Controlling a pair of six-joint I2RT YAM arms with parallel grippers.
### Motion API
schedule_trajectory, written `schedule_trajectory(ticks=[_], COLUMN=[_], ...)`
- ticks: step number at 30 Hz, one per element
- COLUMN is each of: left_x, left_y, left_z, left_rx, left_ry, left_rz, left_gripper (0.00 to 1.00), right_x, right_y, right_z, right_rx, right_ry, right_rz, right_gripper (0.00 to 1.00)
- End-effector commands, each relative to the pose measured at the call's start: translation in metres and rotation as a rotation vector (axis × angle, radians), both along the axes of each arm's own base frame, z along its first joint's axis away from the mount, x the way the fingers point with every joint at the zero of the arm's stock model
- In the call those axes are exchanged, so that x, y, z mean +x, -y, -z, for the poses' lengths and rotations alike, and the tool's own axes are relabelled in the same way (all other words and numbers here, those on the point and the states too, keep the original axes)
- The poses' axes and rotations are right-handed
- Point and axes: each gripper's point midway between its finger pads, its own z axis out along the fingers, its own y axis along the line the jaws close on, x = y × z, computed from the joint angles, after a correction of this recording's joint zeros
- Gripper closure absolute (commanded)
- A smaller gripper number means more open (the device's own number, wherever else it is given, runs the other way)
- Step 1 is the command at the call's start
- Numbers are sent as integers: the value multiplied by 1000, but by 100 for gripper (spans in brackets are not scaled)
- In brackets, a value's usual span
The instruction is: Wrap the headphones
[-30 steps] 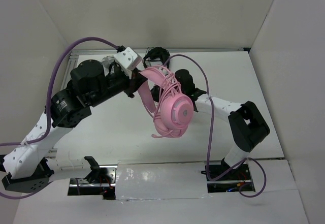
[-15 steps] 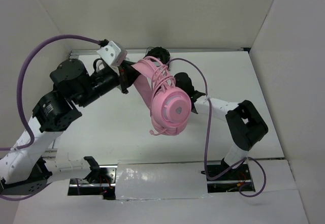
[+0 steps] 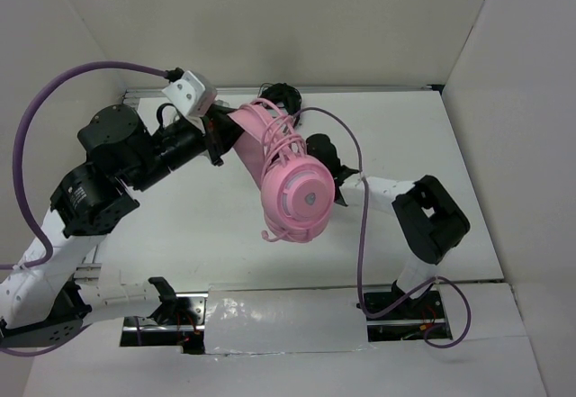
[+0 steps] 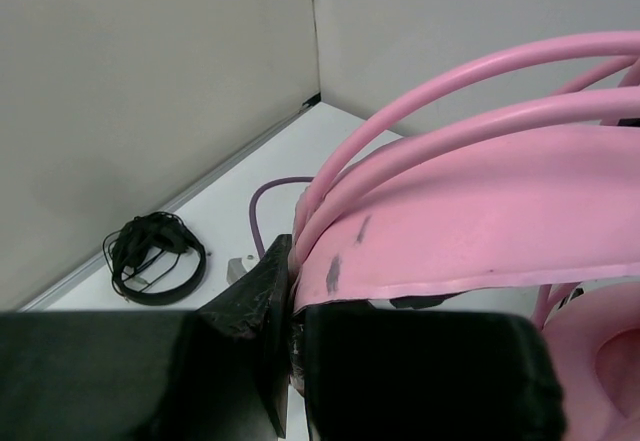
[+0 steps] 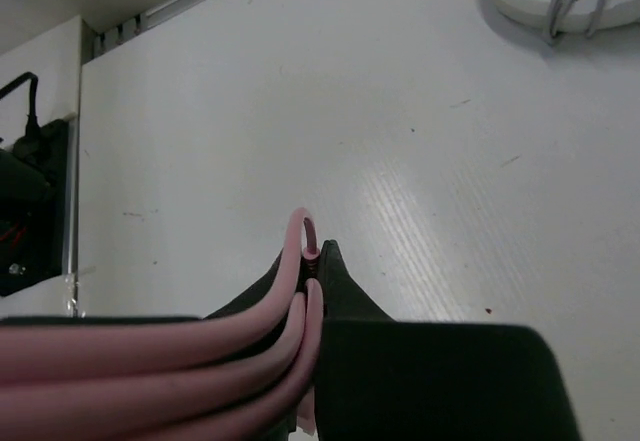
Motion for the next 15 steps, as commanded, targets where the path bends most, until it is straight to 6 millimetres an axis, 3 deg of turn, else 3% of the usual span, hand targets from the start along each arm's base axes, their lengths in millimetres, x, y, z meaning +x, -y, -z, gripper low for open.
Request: schedule_trajectory(ticks=[1, 3, 4, 5, 6, 7, 9, 10, 12, 13, 15], left_x=[-10, 15, 15, 25, 34, 46, 65, 77, 86, 99, 120], left_y=[-23, -36, -36, -37, -40, -52, -46, -38, -41, -35, -52], left_z=[-77, -74, -73, -74, -74, -72, -68, -59, -61, -54, -49], left_rx=[-270, -301, -299, -314, -320, -322, -310, -279, -280, -275, -266], left_ry=[107, 86, 84, 88, 93, 96, 99, 77, 59, 32, 8], left_rz=[-51, -204, -206, -250, -300, -404, -454, -460, -473, -481, -544], left_gripper=[100, 100, 100, 100, 100, 100, 100, 100, 100, 100, 100], right_x=[-11, -28, -28, -36, -44, -57, -76, -97, -106, -124, -132], right_y=[-7, -8, -8, -4, -4, -7, -5, -4, 0, 4, 9], right_z=[3, 8, 8, 21, 23, 29, 40, 53, 54, 68, 66], right_rx=[44, 47, 48, 19, 12, -10, -33, -52, -63, -103, -97], right_ry=[12, -19, -25, -53, -60, -82, -117, -148, -161, -189, -205], right_rz=[-10, -21, -20, -12, -10, -24, -22, -40, 14, 8, 52], right_gripper=[100, 100, 100, 100, 100, 100, 100, 100, 100, 100, 100])
